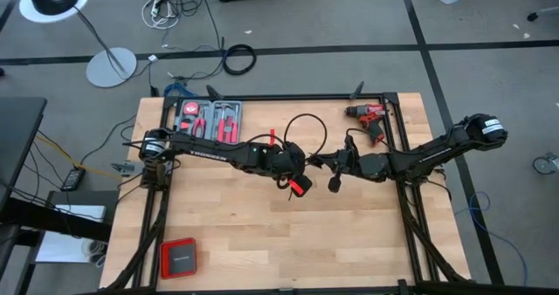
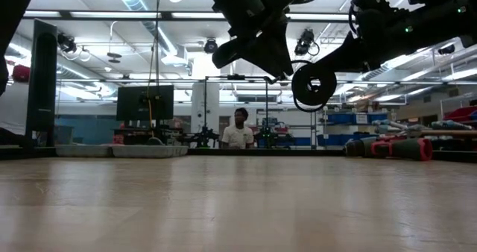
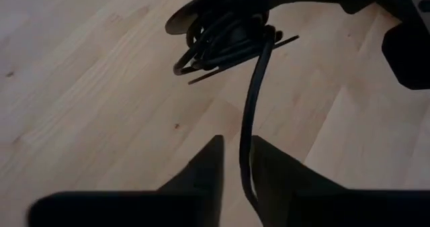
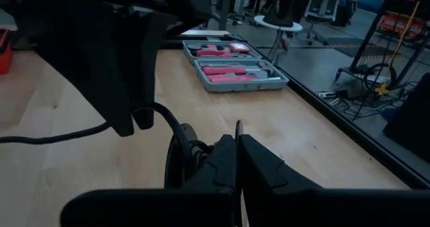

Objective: Coil cords
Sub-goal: Coil the black wire on the spool

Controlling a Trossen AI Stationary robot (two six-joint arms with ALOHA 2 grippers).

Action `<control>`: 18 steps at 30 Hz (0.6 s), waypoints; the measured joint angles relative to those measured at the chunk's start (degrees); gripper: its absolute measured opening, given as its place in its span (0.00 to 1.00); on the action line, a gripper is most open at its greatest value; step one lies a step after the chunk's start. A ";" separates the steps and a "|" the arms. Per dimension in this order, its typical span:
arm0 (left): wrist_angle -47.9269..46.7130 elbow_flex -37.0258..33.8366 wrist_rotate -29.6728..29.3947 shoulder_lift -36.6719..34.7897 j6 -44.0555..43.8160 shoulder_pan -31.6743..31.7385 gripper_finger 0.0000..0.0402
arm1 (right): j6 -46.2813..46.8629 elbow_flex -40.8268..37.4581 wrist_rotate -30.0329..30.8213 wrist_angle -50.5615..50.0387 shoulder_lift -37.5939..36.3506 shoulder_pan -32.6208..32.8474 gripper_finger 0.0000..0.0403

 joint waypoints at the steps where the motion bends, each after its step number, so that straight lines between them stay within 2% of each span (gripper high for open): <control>1: 0.00 0.00 0.06 0.00 0.04 0.00 0.15 | 0.00 0.01 0.00 0.00 0.00 0.00 0.01; 6: -0.16 0.00 0.67 0.00 2.72 0.00 0.02 | 0.00 0.01 0.00 -0.02 0.00 0.00 0.01; 18: -6.86 0.00 1.05 0.00 11.42 1.26 0.00 | -0.76 0.00 -1.29 -0.90 0.02 0.40 0.01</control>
